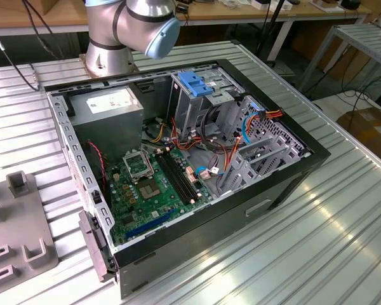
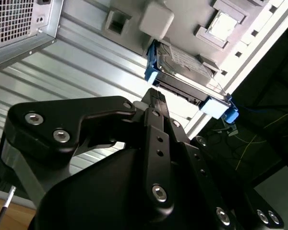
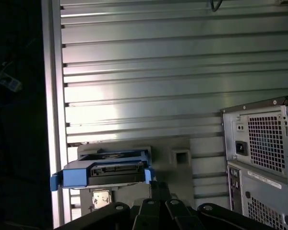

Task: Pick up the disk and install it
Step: 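Reach for the disk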

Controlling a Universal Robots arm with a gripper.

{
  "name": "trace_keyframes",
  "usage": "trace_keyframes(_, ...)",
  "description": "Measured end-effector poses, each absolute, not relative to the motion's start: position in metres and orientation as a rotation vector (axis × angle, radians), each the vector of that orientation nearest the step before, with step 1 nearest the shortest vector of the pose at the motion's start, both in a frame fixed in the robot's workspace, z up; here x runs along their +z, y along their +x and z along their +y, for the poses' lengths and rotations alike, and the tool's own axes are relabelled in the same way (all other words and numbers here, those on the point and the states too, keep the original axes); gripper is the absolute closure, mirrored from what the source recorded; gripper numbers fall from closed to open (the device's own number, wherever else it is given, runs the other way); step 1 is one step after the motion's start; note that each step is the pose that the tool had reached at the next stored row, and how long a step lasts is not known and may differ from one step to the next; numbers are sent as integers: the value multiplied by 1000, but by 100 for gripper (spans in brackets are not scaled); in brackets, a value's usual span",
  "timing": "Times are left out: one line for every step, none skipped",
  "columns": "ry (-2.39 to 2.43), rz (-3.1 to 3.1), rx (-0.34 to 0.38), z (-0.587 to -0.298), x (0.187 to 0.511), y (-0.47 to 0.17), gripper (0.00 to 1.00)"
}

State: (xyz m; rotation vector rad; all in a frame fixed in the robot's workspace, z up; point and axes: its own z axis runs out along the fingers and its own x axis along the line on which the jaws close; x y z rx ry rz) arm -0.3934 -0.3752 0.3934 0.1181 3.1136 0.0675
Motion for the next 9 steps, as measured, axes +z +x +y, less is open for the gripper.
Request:
trace_keyframes(118, 3113, 68, -375, 393, -401, 90)
trace_keyframes(118, 3114, 68, -374, 393, -407, 90)
trace_keyframes(118, 3114, 68, -374, 393, -412, 90)
trace_keyframes(118, 3114, 68, -373, 393, -417, 90)
trace_keyframes(118, 3114, 68, -373, 393, -421, 90)
trace_keyframes(118, 3114, 68, -372, 393, -425, 90)
trace_keyframes(118, 3114, 68, -372, 393, -429, 90)
trace_keyframes(118, 3114, 68, -372, 393, -435, 90)
trace_keyframes(118, 3114, 68, -371, 393, -442, 90)
